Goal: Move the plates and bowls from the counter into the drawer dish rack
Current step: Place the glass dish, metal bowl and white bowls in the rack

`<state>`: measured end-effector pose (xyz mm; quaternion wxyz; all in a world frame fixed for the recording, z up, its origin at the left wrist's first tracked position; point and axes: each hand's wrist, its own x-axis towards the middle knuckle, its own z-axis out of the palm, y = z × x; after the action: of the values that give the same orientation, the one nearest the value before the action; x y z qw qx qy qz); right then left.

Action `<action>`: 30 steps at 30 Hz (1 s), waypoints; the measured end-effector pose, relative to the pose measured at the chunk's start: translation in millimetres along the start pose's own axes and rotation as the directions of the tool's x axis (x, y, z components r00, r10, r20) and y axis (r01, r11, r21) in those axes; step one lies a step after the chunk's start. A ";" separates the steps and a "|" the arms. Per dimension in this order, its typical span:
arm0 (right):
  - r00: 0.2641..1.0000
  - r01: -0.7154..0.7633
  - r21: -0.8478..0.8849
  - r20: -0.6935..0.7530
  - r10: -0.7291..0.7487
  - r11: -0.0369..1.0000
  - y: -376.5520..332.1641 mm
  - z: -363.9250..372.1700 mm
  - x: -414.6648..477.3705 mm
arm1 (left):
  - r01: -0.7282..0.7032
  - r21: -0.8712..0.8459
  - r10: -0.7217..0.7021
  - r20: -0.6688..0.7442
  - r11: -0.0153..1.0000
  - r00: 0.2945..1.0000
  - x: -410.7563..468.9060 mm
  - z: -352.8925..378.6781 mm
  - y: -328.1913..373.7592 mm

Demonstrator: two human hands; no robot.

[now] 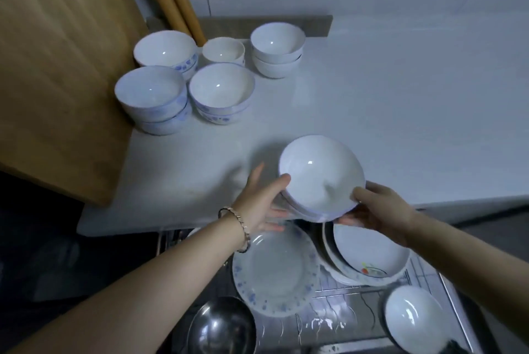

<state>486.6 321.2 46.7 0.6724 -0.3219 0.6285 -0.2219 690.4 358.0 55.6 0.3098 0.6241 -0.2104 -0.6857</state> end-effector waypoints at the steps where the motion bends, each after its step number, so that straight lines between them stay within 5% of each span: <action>1: 1.000 -0.013 -0.059 0.023 0.014 0.998 9.2 -15.5 -10.9 | 0.013 0.030 -0.014 0.033 0.999 0.999 -6.0 11.3 -4.1; 7: 0.983 -0.133 -0.224 0.091 0.157 0.965 76.0 -115.3 -53.2 | 0.085 0.203 -0.094 0.035 0.975 0.995 -13.7 93.5 -81.8; 13: 0.960 -0.275 -0.346 -0.058 0.272 0.897 157.5 -204.0 -48.4 | 0.204 0.209 -0.206 -0.011 0.956 0.978 20.1 190.8 -184.7; 20: 0.944 -0.327 -0.703 -0.217 0.248 0.632 221.4 -258.3 4.5 | 0.377 0.199 -0.384 -0.006 0.904 0.923 75.1 260.3 -257.3; 25: 0.952 -0.305 -0.803 -0.247 0.181 0.512 242.8 -265.8 33.0 | 0.335 0.243 -0.332 -0.055 0.910 0.942 105.9 272.4 -281.0; 30: 0.967 -0.241 -0.935 -0.208 0.148 0.261 249.5 -268.3 34.4 | 0.323 0.316 -0.328 -0.041 0.892 0.944 112.2 270.7 -285.1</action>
<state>198.8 429.0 -155.7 0.3443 -0.5700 0.6963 0.2678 373.9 459.5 -182.5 0.0846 0.6875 -0.2127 -0.6891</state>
